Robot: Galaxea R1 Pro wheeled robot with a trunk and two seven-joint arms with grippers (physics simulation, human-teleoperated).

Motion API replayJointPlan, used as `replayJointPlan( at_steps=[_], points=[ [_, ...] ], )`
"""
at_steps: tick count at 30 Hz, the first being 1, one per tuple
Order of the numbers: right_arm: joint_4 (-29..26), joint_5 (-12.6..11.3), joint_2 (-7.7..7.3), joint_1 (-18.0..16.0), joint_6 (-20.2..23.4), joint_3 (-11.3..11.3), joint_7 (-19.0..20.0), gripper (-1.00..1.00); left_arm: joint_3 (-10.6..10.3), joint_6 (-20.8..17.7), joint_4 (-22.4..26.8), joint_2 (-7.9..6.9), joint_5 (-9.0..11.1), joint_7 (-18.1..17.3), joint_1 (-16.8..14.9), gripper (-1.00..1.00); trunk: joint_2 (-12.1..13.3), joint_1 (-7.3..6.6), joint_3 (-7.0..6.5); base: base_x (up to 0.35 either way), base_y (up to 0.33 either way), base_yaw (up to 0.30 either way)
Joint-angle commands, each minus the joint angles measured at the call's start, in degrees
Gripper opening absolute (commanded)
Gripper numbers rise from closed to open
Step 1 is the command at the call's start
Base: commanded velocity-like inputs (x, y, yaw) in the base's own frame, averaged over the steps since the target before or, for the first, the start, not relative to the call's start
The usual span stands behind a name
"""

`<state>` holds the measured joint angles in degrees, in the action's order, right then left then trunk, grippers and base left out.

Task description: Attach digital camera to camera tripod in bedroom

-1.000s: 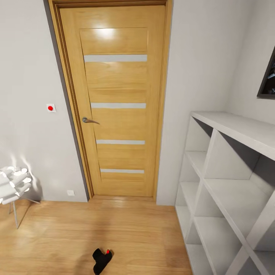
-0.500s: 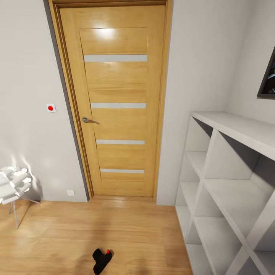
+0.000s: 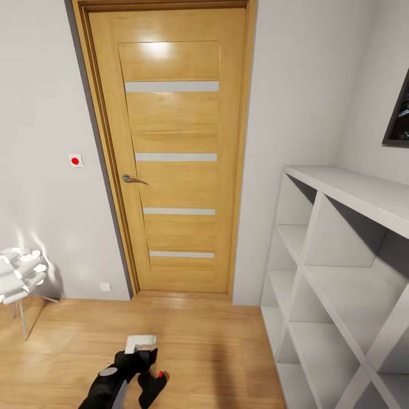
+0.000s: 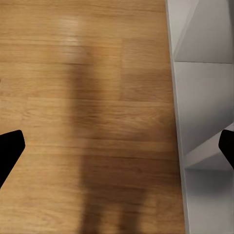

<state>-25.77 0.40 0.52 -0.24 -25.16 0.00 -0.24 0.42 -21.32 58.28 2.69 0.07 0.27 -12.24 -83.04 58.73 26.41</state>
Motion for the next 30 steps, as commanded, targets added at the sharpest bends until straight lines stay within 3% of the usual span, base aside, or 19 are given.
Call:
replayJointPlan(
  at_steps=[1, 7, 8, 12, 14, 17, 20, 23, 25, 27, 29, 30],
  points=[
    [0.01, 0.04, 0.01, -0.02, -0.15, 0.0, -0.02, 1.0, 0.06, -0.84, -0.16, -0.12, 0.01, 0.04, -1.06, 1.0, -0.04, 0.0, 0.07, 0.0, 0.0, 0.0],
    [0.01, 0.0, 0.02, -0.02, -0.15, -0.02, 0.04, 1.0, 0.14, -4.52, -6.0, -2.19, 0.02, 0.17, -11.16, 1.0, -0.04, 0.0, 0.07, 0.0, 0.0, 0.0],
    [-0.15, 0.01, 0.06, -0.02, -0.17, -0.05, 0.11, 1.0, 0.18, -6.2, -10.21, -3.27, 0.02, 0.51, -15.67, 1.0, -0.04, 0.0, 0.07, 0.0, 0.0, 0.0],
    [-1.5, 0.03, 0.25, -0.02, -0.22, -0.11, 0.15, 1.0, 0.25, -7.72, -21.4, -5.98, 0.1, 2.16, -25.61, 1.0, -0.04, 0.0, 0.07, 0.0, 0.0, 0.0],
    [-4.11, 0.03, 0.52, -0.02, -0.15, -0.1, 0.06, 1.0, 0.26, -7.87, -27.48, -7.27, 0.15, 2.85, -30.03, 1.0, -0.04, 0.0, 0.07, 0.0, 0.0, 0.0],
    [-10.4, 0.16, 1.7, -0.02, 0.49, -0.09, -0.12, 1.0, 0.27, -7.88, -32.79, -8.59, 0.18, 3.35, -34.18, 1.0, -0.04, 0.0, 0.07, 0.0, 0.0, 0.0],
    [-15.22, 0.77, 3.06, -0.04, 1.91, -0.09, -0.31, 1.0, 0.28, -7.87, -34.59, -9.1, 0.19, 3.47, -35.65, 1.0, -0.04, 0.0, 0.07, 0.0, 0.0, 0.0],
    [-21.87, 3.01, 5.31, -0.99, 6.39, -0.09, -1.22, 1.0, 0.24, -7.86, -35.71, -9.38, 0.19, 3.55, -36.58, 1.0, -0.04, 0.0, 0.07, 0.0, 0.0, 0.0],
    [-26.83, 5.75, 7.51, -4.07, 13.42, -0.09, -2.79, 1.0, 0.13, -7.9, -36.25, -9.46, 0.2, 3.58, -36.94, 1.0, -0.04, 0.0, 0.07, 0.0, 0.0, 0.0],
    [-28.58, 6.95, 9.09, -7.56, 18.93, -0.09, -3.57, 1.0, 0.01, -7.91, -36.48, -9.44, 0.2, 3.57, -37.06, 1.0, -0.04, 0.0, 0.07, 0.0, 0.0, 0.0],
    [-29.08, 7.41, 9.48, -10.36, 22.28, -0.09, -3.88, 1.0, -0.07, -7.91, -36.61, -9.38, 0.21, 3.55, -37.1, 1.0, -0.04, 0.0, 0.07, 0.0, 0.0, 0.0],
    [-29.0, 7.7, 9.48, -13.36, 25.2, -0.09, -4.07, 1.0, -0.13, -7.91, -36.74, -9.26, 0.26, 3.51, -37.12, 1.0, -0.04, 0.0, 0.07, 0.0, 0.0, 0.0]
  ],
)
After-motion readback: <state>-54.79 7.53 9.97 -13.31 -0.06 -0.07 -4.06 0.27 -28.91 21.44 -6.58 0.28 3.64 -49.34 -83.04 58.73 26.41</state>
